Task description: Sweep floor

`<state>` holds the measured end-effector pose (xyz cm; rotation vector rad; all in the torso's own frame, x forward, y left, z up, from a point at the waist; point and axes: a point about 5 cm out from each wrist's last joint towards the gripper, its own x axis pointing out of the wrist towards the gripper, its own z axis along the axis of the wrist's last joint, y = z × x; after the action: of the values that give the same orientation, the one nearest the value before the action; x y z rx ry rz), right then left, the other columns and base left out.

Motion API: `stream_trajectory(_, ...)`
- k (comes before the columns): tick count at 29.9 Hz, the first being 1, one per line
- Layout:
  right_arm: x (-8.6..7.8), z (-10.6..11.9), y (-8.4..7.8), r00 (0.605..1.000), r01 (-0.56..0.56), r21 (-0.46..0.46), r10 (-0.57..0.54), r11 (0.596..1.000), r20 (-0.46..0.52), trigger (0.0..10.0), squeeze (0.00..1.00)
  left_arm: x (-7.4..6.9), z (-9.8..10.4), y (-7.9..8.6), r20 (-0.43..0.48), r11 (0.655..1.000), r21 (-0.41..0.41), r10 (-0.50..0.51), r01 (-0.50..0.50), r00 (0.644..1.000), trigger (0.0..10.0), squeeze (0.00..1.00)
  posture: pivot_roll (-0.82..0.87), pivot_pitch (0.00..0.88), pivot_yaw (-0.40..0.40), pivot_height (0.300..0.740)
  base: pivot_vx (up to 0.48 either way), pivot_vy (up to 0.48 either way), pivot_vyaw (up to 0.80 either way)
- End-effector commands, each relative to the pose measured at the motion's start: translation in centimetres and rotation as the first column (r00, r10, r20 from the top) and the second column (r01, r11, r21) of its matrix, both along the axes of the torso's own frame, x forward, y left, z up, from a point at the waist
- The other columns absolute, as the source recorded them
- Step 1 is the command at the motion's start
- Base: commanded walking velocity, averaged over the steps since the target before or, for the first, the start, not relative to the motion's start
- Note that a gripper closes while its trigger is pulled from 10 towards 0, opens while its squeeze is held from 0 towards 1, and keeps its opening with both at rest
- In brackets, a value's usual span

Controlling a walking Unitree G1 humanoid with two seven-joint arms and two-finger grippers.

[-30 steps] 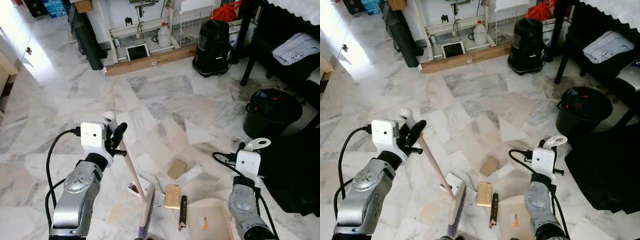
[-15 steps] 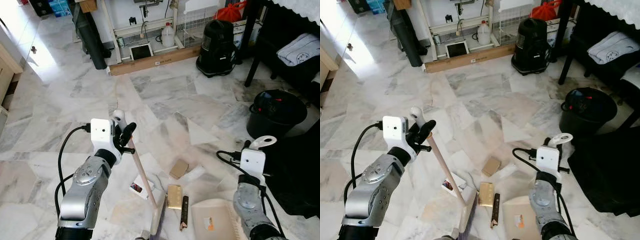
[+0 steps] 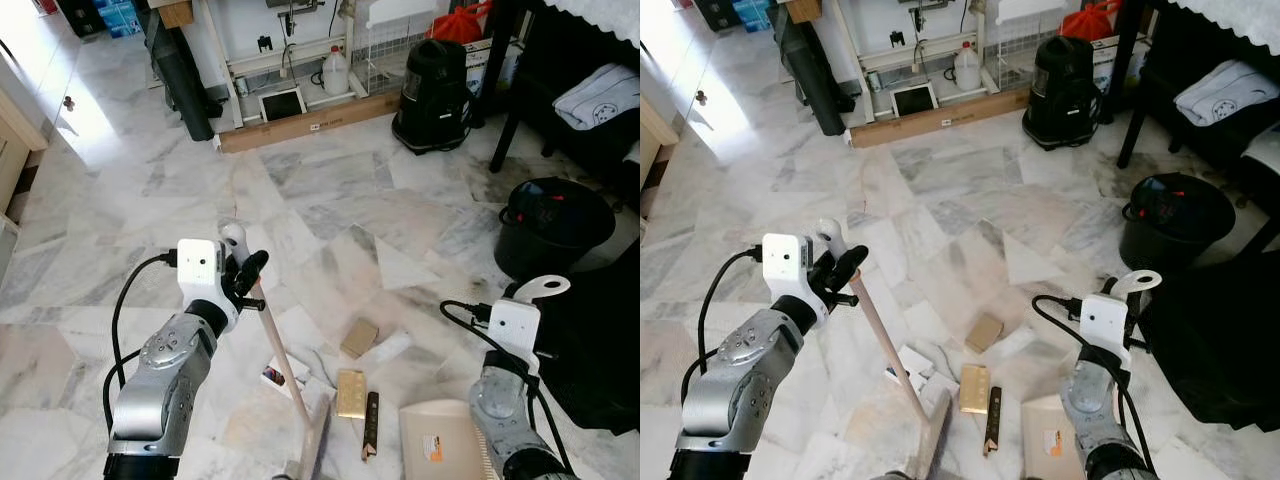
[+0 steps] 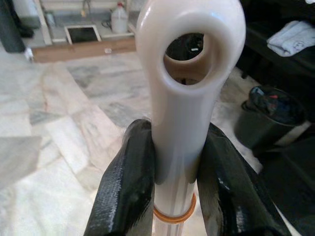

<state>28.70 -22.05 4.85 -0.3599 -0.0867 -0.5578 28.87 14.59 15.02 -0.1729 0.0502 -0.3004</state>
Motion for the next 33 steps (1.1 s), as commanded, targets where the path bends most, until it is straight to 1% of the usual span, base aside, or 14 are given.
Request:
stream_trajectory(1, -0.7, -1.4, 0.6, 0.997, -0.016, -0.004, 0.016, 1.0, -0.07, 10.0, 0.0, -0.3, 0.2, 0.7, -0.002, 1.0, -0.005, 0.012, -0.012, 1.0, 10.0, 0.0, 0.13, 0.133, 0.152, 0.74, 0.0, 0.0, 0.0)
stream_trajectory(6, -0.8, -1.4, 0.5, 0.997, -0.014, -0.001, 0.014, 1.0, -0.07, 10.0, 0.0, 0.2, 0.3, 0.7, 0.021, 0.998, -0.035, 0.05, -0.049, 0.999, 10.0, 0.0, 0.12, 0.141, 0.153, 0.74, 0.0, 0.0, 0.0)
stream_trajectory(8, -0.9, -1.4, 0.2, 0.998, -0.003, -0.002, 0.003, 1.0, -0.064, 10.0, 0.0, 0.7, 0.1, 0.3, 0.036, 0.996, -0.045, 0.075, -0.073, 0.997, 10.0, 0.0, 0.1, 0.141, 0.152, 0.74, 0.0, 0.0, 0.0)
stream_trajectory(16, -1.2, -1.5, -0.2, 0.998, 0.013, 0.01, -0.012, 1.0, -0.06, 10.0, 0.0, 2.2, 0.5, -1.4, 0.079, 0.994, -0.085, 0.074, -0.067, 0.994, 10.0, 0.0, 0.08, 0.144, 0.154, 0.74, 0.0, 0.0, 0.0)
stream_trajectory(17, -1.3, -1.5, -0.2, 0.998, 0.014, 0.011, -0.013, 1.0, -0.06, 10.0, 0.0, 2.6, 0.5, -1.8, 0.087, 0.995, -0.077, 0.067, -0.06, 0.994, 10.0, 0.0, 0.08, 0.144, 0.154, 0.74, 0.0, 0.0, 0.0)
stream_trajectory(20, -1.3, -1.5, -0.1, 0.998, 0.012, 0.012, -0.011, 1.0, -0.057, 10.0, 0.0, 3.0, 0.3, -2.1, 0.092, 0.998, -0.055, 0.042, -0.037, 0.995, 10.0, 0.0, 0.08, 0.148, 0.155, 0.74, 0.0, 0.0, 0.0)
stream_trajectory(26, -1.3, -1.3, -0.3, 0.998, 0.024, 0.011, -0.023, 1.0, -0.051, 10.0, 0.0, 3.1, -1.8, -2.1, 0.022, 0.999, -0.045, -0.009, 0.01, 1.0, 10.0, 0.0, 0.07, 0.159, 0.162, 0.74, 0.0, 0.0, 0.0)
stream_trajectory(29, -1.3, -1.3, -0.5, 0.998, 0.025, 0.011, -0.025, 1.0, -0.049, 10.0, 0.0, 3.0, -2.3, -2.2, 0.013, 0.999, -0.049, -0.015, 0.016, 1.0, 10.0, 0.0, 0.07, 0.164, 0.164, 0.74, 0.0, 0.0, 0.0)
stream_trajectory(33, -1.6, -1.5, -0.6, 0.998, 0.019, 0.012, -0.018, 1.0, -0.058, 10.0, 0.0, 2.6, -4.4, -2.5, -0.057, 0.997, -0.074, -0.033, 0.028, 0.998, 10.0, 0.0, 0.06, 0.17, 0.163, 0.74, 0.0, 0.0, 0.0)
